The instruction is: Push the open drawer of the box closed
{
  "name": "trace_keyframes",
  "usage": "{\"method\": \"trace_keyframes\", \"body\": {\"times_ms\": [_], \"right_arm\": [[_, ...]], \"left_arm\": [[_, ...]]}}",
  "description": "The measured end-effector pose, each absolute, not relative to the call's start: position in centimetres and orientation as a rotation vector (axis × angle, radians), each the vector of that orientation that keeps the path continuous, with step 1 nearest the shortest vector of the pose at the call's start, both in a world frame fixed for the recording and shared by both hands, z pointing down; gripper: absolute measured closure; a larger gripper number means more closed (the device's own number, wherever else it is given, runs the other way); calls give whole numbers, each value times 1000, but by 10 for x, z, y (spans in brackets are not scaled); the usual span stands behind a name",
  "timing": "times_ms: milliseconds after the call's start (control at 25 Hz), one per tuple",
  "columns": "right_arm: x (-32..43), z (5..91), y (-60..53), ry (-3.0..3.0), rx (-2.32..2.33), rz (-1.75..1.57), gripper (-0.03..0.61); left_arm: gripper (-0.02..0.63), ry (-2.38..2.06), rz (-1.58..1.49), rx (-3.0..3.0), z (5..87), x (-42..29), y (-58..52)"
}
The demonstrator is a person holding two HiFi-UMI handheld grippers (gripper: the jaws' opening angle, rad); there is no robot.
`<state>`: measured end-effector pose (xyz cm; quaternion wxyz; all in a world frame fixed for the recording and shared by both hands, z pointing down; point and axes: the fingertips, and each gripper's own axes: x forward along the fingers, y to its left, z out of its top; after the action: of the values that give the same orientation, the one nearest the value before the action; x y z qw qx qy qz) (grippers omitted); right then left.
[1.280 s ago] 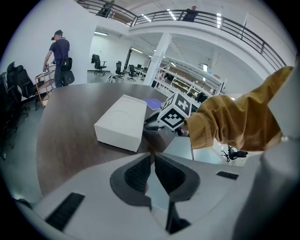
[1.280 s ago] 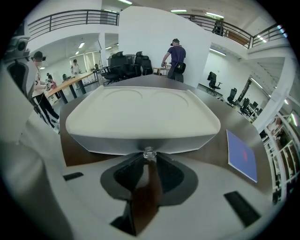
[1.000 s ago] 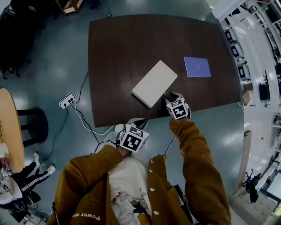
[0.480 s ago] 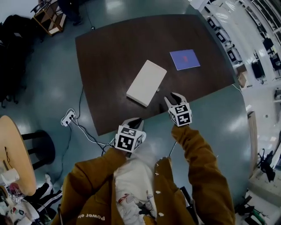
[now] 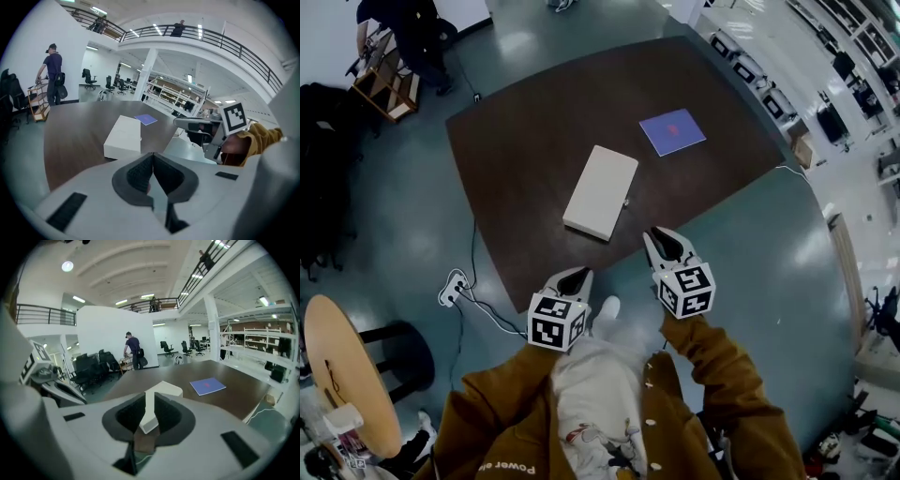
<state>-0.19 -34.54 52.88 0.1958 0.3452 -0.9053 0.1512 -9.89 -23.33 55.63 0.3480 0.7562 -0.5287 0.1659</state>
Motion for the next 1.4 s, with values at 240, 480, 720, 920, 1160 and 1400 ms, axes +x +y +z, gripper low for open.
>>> {"method": "trace_keyframes", "body": {"times_ms": [240,480,720,920,1160,1400], "right_arm": [[-6,466,-301,-2693,1135,549,545],[2,444,-271,-2685,1255,493,545],[10,446,-244,-2684,1345,581,571],[9,452,-225,-2656,1328,589,569],[14,456,-220,-2626,1331,568,571],[22,459,-224,-2600,1354,539,572]], "left_arm": [[606,-1350,415,1958,546,-104,-222],[606,-1371,333,1996,514,-103,-219],[607,-1347,303,2027,503,-94,-220],[607,-1338,318,2033,500,-93,-217],[607,-1289,325,2043,502,-84,-217],[607,-1271,323,2043,503,-79,-222]]}}
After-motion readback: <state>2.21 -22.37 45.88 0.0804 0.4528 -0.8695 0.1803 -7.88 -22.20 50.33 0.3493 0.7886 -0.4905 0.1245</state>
